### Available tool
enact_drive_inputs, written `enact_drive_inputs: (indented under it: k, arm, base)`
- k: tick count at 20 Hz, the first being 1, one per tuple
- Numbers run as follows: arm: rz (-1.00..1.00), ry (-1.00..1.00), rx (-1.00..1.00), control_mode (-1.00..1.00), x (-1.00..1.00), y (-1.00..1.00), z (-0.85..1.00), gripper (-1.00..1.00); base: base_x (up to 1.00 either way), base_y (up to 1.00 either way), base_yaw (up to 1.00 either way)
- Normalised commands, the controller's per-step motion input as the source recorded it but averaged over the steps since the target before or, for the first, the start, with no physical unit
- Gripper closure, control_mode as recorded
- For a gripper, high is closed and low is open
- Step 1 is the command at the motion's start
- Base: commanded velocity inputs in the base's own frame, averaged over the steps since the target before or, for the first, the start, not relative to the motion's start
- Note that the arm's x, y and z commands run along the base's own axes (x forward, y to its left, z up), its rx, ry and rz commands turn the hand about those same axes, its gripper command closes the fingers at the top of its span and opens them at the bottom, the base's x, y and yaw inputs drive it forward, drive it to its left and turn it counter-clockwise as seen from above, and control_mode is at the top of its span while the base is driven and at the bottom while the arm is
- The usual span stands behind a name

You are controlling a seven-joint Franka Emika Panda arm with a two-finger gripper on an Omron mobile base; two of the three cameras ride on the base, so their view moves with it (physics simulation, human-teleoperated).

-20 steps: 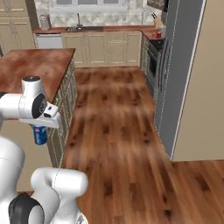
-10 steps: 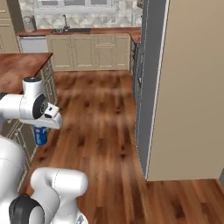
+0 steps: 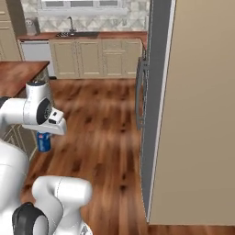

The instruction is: Four empty soda cans are scattered around the kitchen. Gather all the cans and cluster them next to the stove for recycling.

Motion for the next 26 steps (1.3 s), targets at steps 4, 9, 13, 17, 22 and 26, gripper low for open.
enact_drive_inputs:
  k: [4,9,13,17,22,26]
  arm:
    - [0.0,0.0,0.0,1.0,0.0,0.0,0.0,1.0]
    - [0.0,0.0,0.0,1.0,0.0,0.0,0.0,1.0]
    - [0.0,0.0,0.0,1.0,0.0,0.0,0.0,1.0]
    - [0.0,0.0,0.0,1.0,0.0,0.0,0.0,1.0]
    - [0.0,0.0,0.0,1.0,0.0,0.0,0.0,1.0]
    - [0.0,0.0,0.0,1.0,0.0,0.0,0.0,1.0]
  base:
    - [1.0,0.02,0.23]
    - [1.0,-0.11,0.15]
    - [1.0,-0.11,0.04]
    - [1.0,0.0,0.02]
    - [1.0,0.0,0.0]
    - [1.0,0.0,0.0]
